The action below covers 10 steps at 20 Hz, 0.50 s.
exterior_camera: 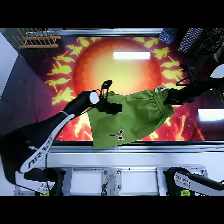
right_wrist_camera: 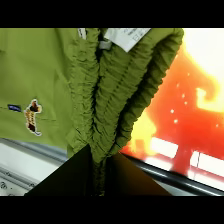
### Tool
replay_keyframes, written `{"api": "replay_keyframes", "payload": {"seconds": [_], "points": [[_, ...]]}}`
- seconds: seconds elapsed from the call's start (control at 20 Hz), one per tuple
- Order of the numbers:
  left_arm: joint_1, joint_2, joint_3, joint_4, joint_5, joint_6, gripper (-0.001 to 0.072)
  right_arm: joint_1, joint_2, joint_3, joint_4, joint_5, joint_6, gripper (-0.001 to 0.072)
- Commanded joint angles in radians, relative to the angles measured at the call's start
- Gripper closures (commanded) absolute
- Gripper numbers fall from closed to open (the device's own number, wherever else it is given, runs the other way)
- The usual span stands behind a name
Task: Fold the clothes and pants, and hang the long-sleeved shirts on hangers.
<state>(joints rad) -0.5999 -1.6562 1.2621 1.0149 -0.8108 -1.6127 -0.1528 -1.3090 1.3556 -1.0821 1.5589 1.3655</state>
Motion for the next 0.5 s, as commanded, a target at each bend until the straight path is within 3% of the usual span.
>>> {"api": "replay_keyframes", "payload": {"seconds": [0.0, 0.45], "points": [[-0.087, -0.155, 0.148, -0.051, -0.001, 0.0, 0.0703, 0.086, 0.04, 0.097, -0.026, 0.075, 0.091, 0.0687], [-0.141, -0.309, 0.326, -0.05, -0.042, -0.005, 0.0704, 0.299, 0.04, 0.135, -0.104, 0.073, 0.111, 0.0687]]}}
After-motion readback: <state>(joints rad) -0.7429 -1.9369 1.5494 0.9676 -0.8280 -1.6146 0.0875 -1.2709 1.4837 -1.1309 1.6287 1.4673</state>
